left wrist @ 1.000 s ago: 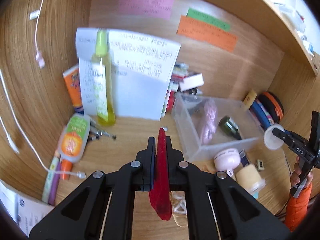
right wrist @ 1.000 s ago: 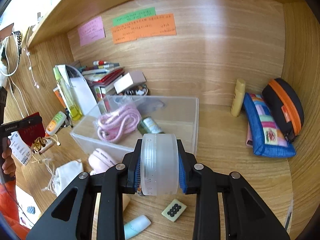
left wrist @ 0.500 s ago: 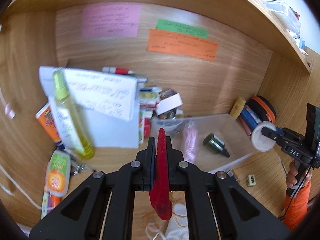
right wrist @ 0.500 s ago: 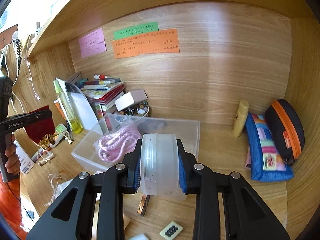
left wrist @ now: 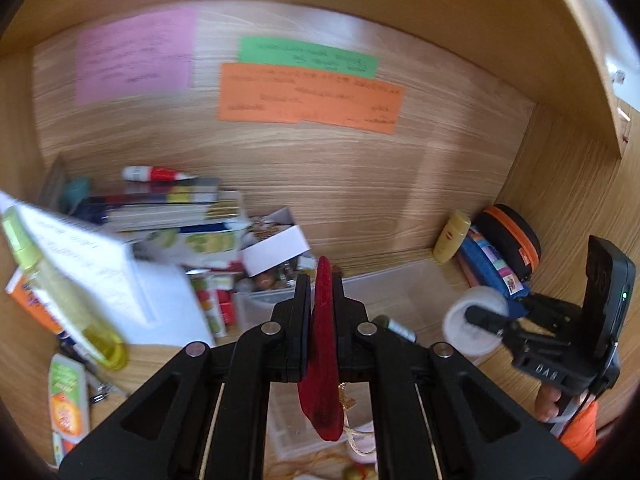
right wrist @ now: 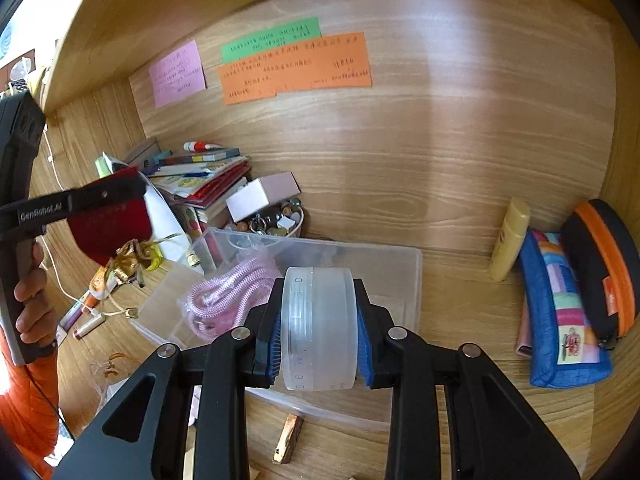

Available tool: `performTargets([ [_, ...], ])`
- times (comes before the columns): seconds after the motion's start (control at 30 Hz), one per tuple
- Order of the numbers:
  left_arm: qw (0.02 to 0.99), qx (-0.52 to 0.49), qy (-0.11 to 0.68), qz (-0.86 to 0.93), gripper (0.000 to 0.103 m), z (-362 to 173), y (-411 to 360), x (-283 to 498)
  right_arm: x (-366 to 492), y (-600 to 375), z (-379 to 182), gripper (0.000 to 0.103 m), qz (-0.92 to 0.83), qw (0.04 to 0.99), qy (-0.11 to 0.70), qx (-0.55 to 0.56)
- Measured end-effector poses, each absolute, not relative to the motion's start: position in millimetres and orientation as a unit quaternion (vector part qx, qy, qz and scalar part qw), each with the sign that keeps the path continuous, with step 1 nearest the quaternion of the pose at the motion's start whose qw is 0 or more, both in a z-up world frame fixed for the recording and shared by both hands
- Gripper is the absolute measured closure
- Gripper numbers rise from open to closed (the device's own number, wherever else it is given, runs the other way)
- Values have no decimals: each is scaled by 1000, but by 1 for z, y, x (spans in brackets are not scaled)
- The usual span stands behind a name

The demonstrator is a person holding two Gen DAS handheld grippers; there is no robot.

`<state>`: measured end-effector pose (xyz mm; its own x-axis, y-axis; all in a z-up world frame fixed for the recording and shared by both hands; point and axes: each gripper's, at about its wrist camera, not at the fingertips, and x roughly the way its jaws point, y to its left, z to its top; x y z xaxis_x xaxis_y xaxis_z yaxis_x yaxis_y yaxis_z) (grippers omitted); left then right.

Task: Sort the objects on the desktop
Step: 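Lower the red felt and white container into the clear box and open both tools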

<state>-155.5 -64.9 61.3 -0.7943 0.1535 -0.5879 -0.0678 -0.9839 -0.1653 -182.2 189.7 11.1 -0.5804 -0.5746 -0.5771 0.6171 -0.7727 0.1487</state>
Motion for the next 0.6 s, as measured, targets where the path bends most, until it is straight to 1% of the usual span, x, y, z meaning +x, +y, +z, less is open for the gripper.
performTargets([
  [0.27, 74, -356, -37, 931, 96, 29, -26, -194, -195, 190, -7, 76, -883, 327, 37, 335],
  [0.4, 74, -377, -15, 923, 96, 12, -16, -201, -200, 186, -16, 76, -878, 324, 46, 349],
  [0.6, 80, -402, -7, 912, 96, -6, -10, -208, -201, 181, -22, 76, -875, 321, 62, 357],
])
